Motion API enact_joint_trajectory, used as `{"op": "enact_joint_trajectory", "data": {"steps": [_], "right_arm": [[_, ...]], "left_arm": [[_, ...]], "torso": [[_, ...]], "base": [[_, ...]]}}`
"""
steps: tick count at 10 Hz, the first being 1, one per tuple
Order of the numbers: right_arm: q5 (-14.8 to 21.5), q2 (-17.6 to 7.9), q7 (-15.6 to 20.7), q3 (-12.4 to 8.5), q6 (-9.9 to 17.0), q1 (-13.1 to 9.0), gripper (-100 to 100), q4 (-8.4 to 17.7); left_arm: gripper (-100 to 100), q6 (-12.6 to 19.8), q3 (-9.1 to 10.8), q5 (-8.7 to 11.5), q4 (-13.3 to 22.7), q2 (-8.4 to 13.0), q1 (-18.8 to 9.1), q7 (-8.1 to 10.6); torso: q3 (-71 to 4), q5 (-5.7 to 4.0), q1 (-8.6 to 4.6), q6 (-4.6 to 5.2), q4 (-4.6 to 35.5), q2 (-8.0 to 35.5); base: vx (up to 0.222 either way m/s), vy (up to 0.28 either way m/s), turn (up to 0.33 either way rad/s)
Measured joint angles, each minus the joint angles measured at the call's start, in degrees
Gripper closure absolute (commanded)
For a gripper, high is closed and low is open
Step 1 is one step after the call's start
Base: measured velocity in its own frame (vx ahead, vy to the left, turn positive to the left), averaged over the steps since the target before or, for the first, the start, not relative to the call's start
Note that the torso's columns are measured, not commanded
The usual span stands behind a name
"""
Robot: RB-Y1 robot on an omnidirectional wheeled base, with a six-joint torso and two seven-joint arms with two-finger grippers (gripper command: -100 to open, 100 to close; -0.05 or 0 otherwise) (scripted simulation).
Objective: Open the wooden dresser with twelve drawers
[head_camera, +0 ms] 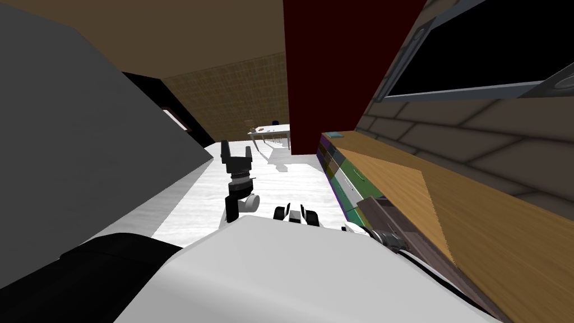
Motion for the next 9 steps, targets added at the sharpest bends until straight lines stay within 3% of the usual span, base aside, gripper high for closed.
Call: {"op": "enact_joint_trajectory", "data": {"steps": [6, 9], "right_arm": [[0.0, 0.9, 1.2, 0.4, 0.7, -1.0, 100, -0.9], [0.0, 0.6, 2.5, 0.5, 2.4, -0.9, 100, -3.1]], "left_arm": [[0, 0.0, 0.00, 0.0, 0.0, 0.0, 0.0, 0.00], [0, 0.0, -0.01, 0.0, 0.0, 0.0, 0.0, 0.00]], "torso": [[0.0, -0.15, 0.01, -0.01, 0.0, 0.0], [0.1, 0.00, 0.35, 0.01, 0.0, 0.2]], "base": [[-0.023, 0.164, -0.019], [-0.043, 0.222, -0.018]]}}
